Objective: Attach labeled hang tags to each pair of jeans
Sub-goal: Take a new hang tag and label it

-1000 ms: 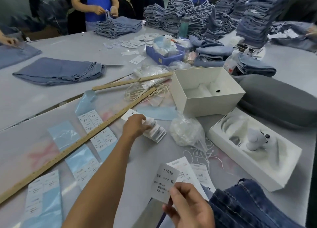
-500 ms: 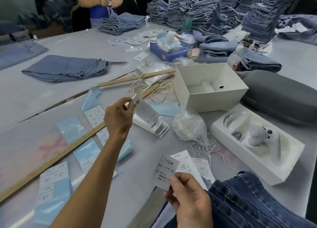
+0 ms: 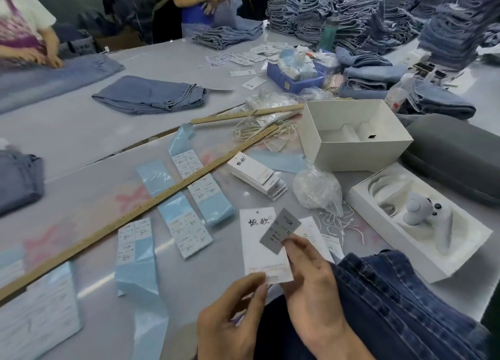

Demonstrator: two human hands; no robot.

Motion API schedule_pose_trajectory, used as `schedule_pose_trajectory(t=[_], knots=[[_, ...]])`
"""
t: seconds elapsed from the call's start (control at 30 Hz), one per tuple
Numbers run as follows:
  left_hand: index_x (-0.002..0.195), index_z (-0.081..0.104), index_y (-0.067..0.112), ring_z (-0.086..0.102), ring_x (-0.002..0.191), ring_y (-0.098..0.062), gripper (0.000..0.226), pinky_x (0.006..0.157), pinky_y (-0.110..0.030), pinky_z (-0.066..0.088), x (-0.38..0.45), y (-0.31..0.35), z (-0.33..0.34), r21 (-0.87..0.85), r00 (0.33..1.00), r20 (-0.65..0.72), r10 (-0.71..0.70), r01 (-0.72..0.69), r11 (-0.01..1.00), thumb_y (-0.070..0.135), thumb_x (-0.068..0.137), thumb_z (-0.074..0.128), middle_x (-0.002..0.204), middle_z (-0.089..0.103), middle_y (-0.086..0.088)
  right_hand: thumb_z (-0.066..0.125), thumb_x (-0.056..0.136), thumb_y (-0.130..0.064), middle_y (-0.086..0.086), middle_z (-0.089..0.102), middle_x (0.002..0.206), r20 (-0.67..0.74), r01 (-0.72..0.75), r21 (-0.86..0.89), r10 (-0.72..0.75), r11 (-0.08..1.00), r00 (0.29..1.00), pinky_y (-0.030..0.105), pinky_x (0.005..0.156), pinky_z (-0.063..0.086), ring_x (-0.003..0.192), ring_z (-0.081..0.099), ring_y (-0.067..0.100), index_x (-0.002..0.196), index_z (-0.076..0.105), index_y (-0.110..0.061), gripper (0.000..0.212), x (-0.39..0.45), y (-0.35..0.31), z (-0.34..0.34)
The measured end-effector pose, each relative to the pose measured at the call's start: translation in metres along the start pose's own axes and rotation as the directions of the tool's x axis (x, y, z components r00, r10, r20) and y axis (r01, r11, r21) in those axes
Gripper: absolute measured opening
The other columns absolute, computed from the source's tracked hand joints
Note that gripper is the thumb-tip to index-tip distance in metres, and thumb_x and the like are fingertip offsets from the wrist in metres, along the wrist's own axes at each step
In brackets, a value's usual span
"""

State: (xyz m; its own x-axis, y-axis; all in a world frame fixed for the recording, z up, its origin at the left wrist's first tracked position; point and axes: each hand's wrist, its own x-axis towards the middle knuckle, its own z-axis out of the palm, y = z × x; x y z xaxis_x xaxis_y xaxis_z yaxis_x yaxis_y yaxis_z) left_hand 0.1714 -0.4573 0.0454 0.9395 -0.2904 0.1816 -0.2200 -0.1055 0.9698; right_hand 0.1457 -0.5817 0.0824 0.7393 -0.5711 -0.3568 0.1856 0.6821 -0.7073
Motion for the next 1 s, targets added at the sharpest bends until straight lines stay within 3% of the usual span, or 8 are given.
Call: schedule_pose_trajectory(t=[0.07,0.17,0.27,0.37,0.5,0.63,0.8,1.0], knots=[[0.094,0.080,0.038,0.076,0.077,-0.010,0.018,0.071,-0.017,0.058,-0.005,0.004,-0.006,-0.078,0.993,0.027,-0.115,0.116,0.990,0.030,0.078,0.086,0.090,0.079,0.011,0.074,0.076,-0.021,0.025,0.072,0.107,-0.025,0.034,-0.097,-0.036,0.995,0.999,0.035,0.069,0.060,0.087,0.072,0.031,0.093,0.073,-0.015,0.018,-0.001,0.004,0.000],[0.104,0.078,0.036,0.077,0.080,-0.019,0.026,0.070,-0.020,0.059,-0.002,0.006,-0.020,-0.221,0.964,0.080,-0.252,0.264,0.939,0.039,0.078,0.076,0.092,0.079,-0.001,0.075,0.077,-0.029,0.025,0.073,0.102,-0.001,0.104,-0.256,-0.108,0.961,0.994,0.044,0.083,0.056,0.091,0.070,0.033,0.089,0.074,-0.018,0.016,-0.003,0.010,0.003],[0.117,0.067,0.027,0.076,0.074,-0.028,0.031,0.055,-0.030,0.058,0.016,0.007,-0.030,-0.436,0.892,0.100,-0.440,0.437,0.787,0.040,0.089,0.072,0.089,0.077,-0.014,0.075,0.076,-0.032,0.023,0.073,0.099,0.006,0.120,-0.300,-0.124,0.946,0.992,0.048,0.086,0.052,0.091,0.068,0.030,0.085,0.074,-0.018,0.017,-0.004,0.011,0.003],[0.105,0.069,0.020,0.069,0.060,-0.024,0.038,0.044,-0.032,0.053,0.032,0.004,-0.036,-0.522,0.811,0.139,-0.568,0.547,0.654,0.049,0.082,0.061,0.077,0.075,-0.013,0.081,0.081,-0.030,0.018,0.074,0.100,0.085,0.105,-0.343,-0.081,0.933,0.993,0.043,0.083,0.055,0.093,0.071,0.031,0.087,0.072,-0.018,0.016,-0.006,0.011,0.002],[0.089,0.077,0.024,0.074,0.087,-0.031,0.023,0.063,-0.039,0.060,0.040,0.008,-0.039,-0.375,0.874,0.062,-0.481,0.467,0.801,0.045,0.082,0.068,0.098,0.078,-0.011,0.075,0.088,-0.027,0.015,0.075,0.098,0.210,0.131,-0.444,-0.040,0.886,0.977,0.034,0.079,0.057,0.095,0.072,0.029,0.088,0.071,-0.017,0.011,-0.010,0.013,0.001],[0.086,0.074,0.033,0.077,0.084,-0.021,0.024,0.056,-0.031,0.059,0.041,0.008,-0.042,-0.275,0.910,0.002,-0.414,0.398,0.875,0.018,0.099,0.061,0.096,0.079,0.000,0.070,0.088,-0.024,0.012,0.074,0.095,0.267,0.180,-0.489,-0.050,0.854,0.962,0.027,0.074,0.057,0.092,0.072,0.024,0.089,0.070,-0.016,0.008,-0.010,0.013,0.000],[0.088,0.071,0.038,0.077,0.079,-0.020,0.019,0.061,-0.042,0.064,0.032,0.016,-0.036,-0.258,0.934,-0.073,-0.351,0.322,0.911,0.022,0.096,0.064,0.088,0.080,-0.001,0.068,0.090,-0.023,0.014,0.061,0.100,0.328,0.271,-0.579,-0.085,0.769,0.941,0.032,0.074,0.056,0.093,0.065,0.026,0.083,0.067,-0.019,0.008,-0.007,0.017,0.000],[0.091,0.070,0.039,0.076,0.087,-0.017,0.009,0.061,-0.028,0.061,0.029,0.020,-0.037,-0.308,0.952,-0.059,-0.300,0.269,0.913,0.038,0.090,0.062,0.097,0.079,0.002,0.067,0.095,-0.013,0.001,0.058,0.103,0.371,0.338,-0.700,-0.084,0.629,0.925,0.037,0.077,0.061,0.100,0.063,0.019,0.079,0.065,-0.029,0.023,-0.005,0.023,-0.002]])
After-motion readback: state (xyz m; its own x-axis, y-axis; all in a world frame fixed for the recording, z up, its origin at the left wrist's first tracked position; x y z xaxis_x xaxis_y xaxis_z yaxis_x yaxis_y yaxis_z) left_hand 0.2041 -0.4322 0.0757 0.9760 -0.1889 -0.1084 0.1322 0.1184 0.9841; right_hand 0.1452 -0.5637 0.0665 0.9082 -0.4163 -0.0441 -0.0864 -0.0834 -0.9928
